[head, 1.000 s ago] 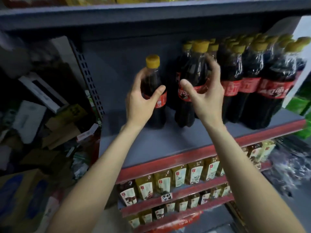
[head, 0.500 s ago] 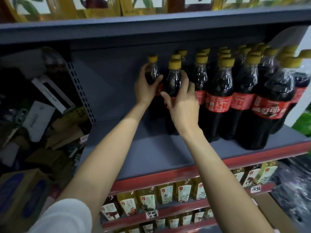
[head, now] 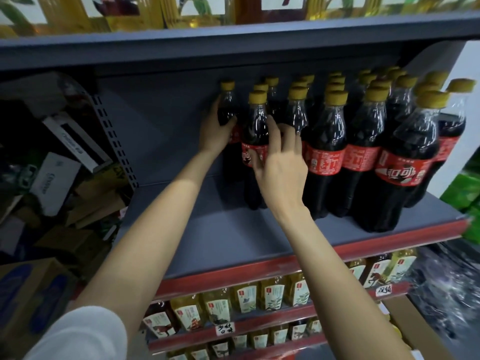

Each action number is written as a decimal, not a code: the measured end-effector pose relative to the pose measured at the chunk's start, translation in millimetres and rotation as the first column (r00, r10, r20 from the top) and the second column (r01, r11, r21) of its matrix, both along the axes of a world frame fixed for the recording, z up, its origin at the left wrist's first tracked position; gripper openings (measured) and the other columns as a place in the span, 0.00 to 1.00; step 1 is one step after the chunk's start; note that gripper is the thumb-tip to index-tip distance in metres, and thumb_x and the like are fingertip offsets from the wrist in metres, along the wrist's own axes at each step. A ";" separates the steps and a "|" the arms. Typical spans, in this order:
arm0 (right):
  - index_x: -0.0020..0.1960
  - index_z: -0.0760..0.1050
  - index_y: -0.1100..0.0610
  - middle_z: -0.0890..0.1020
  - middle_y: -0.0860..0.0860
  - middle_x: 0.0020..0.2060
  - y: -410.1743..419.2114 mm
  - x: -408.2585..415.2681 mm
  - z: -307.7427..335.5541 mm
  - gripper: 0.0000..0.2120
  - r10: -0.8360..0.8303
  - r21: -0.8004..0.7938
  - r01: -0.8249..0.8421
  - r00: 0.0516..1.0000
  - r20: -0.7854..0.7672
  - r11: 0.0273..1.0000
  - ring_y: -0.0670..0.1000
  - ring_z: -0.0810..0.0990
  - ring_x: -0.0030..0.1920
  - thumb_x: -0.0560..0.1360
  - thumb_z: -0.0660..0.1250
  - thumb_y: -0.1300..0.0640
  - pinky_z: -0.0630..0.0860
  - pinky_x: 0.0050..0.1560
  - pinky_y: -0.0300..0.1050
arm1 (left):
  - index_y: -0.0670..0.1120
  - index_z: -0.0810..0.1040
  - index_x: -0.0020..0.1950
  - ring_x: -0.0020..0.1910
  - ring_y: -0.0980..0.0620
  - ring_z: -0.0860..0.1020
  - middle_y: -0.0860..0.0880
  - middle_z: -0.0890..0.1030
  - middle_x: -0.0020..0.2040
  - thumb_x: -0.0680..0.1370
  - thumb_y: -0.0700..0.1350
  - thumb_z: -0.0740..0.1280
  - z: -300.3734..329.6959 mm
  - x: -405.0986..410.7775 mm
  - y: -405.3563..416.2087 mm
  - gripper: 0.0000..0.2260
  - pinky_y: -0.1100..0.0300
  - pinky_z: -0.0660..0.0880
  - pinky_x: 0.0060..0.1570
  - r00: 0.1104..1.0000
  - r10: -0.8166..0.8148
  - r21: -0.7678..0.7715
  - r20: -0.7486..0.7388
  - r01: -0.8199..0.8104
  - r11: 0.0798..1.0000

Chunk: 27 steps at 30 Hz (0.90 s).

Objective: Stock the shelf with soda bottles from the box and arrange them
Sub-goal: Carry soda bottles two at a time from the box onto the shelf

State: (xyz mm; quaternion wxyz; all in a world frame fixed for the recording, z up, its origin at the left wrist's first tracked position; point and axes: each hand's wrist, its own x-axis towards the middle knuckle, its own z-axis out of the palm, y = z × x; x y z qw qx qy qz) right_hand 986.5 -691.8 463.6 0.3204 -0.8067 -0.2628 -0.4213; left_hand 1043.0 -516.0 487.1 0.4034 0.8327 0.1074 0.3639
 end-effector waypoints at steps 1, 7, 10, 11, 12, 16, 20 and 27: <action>0.69 0.69 0.62 0.76 0.60 0.56 -2.3 -1.4 -0.8 0.28 0.019 0.021 -0.019 1.000 -0.003 1.000 0.61 0.76 0.52 0.71 0.70 0.56 0.80 0.40 0.54 | 0.46 0.58 0.77 0.72 0.47 0.66 0.44 0.66 0.73 0.77 0.42 0.66 -0.5 -2.3 -0.6 0.30 0.60 0.63 0.68 1.000 -0.008 -0.003 0.001 0.008 1.000; 0.67 0.72 0.61 0.76 0.59 0.60 -14.3 -14.5 -4.1 0.20 0.176 0.088 -0.190 0.974 0.141 0.978 0.59 0.74 0.60 0.76 0.65 0.57 0.72 0.57 0.54 | 0.44 0.57 0.77 0.71 0.52 0.66 0.45 0.66 0.74 0.77 0.42 0.65 -2.7 -36.1 -15.5 0.30 0.69 0.62 0.65 0.997 -0.080 -0.030 0.022 0.081 0.996; 0.65 0.74 0.62 0.77 0.59 0.60 -11.1 -32.8 -2.1 0.17 0.296 0.129 -0.326 0.933 0.204 0.937 0.58 0.75 0.60 0.77 0.66 0.60 0.71 0.59 0.53 | 0.44 0.62 0.75 0.67 0.58 0.68 0.50 0.72 0.68 0.79 0.41 0.65 -3.4 -75.5 -24.7 0.25 0.75 0.62 0.60 0.997 -0.065 -0.022 0.045 0.066 0.998; 0.64 0.75 0.63 0.78 0.59 0.59 -7.9 -41.1 -2.0 0.16 0.326 0.157 -0.365 0.917 0.231 0.917 0.57 0.75 0.60 0.77 0.66 0.61 0.72 0.60 0.52 | 0.44 0.66 0.73 0.65 0.59 0.71 0.53 0.75 0.64 0.79 0.42 0.65 -4.1 -93.8 -27.8 0.22 0.75 0.64 0.60 0.997 -0.037 -0.009 0.062 0.038 0.999; 0.62 0.76 0.64 0.79 0.59 0.57 -3.3 -50.3 -2.6 0.14 0.349 0.193 -0.403 0.900 0.261 0.895 0.56 0.76 0.59 0.77 0.66 0.62 0.73 0.59 0.52 | 0.46 0.69 0.70 0.63 0.58 0.73 0.56 0.76 0.60 0.79 0.44 0.64 -6.8 -114.0 -29.0 0.19 0.72 0.66 0.60 0.996 0.001 0.012 0.091 -0.002 1.000; 0.56 0.77 0.67 0.82 0.59 0.49 22.6 -96.3 -13.6 0.10 0.492 0.319 -0.572 0.818 0.298 0.756 0.55 0.80 0.51 0.77 0.66 0.64 0.77 0.52 0.47 | 0.46 0.77 0.61 0.57 0.55 0.77 0.56 0.81 0.53 0.79 0.46 0.63 -24.8 -210.1 -32.0 0.12 0.55 0.74 0.58 0.949 0.182 0.189 0.258 -0.234 0.954; 0.56 0.74 0.62 0.82 0.58 0.46 58.5 -160.4 -40.7 0.08 0.689 0.306 -0.715 0.695 0.206 0.629 0.52 0.79 0.46 0.78 0.64 0.64 0.73 0.52 0.38 | 0.43 0.81 0.54 0.52 0.53 0.78 0.56 0.80 0.48 0.79 0.43 0.62 -56.9 -319.3 -14.9 0.09 0.54 0.75 0.53 0.849 0.374 0.278 0.373 -0.486 0.828; 0.60 0.76 0.63 0.80 0.56 0.54 140.6 -287.7 -136.9 0.13 0.906 0.055 -0.950 0.275 -0.321 0.308 0.51 0.77 0.56 0.77 0.64 0.60 0.71 0.60 0.40 | 0.46 0.77 0.59 0.42 0.54 0.78 0.53 0.81 0.48 0.79 0.49 0.61 -150.8 -531.7 32.8 0.12 0.62 0.74 0.41 0.691 0.713 0.159 0.119 -0.722 0.673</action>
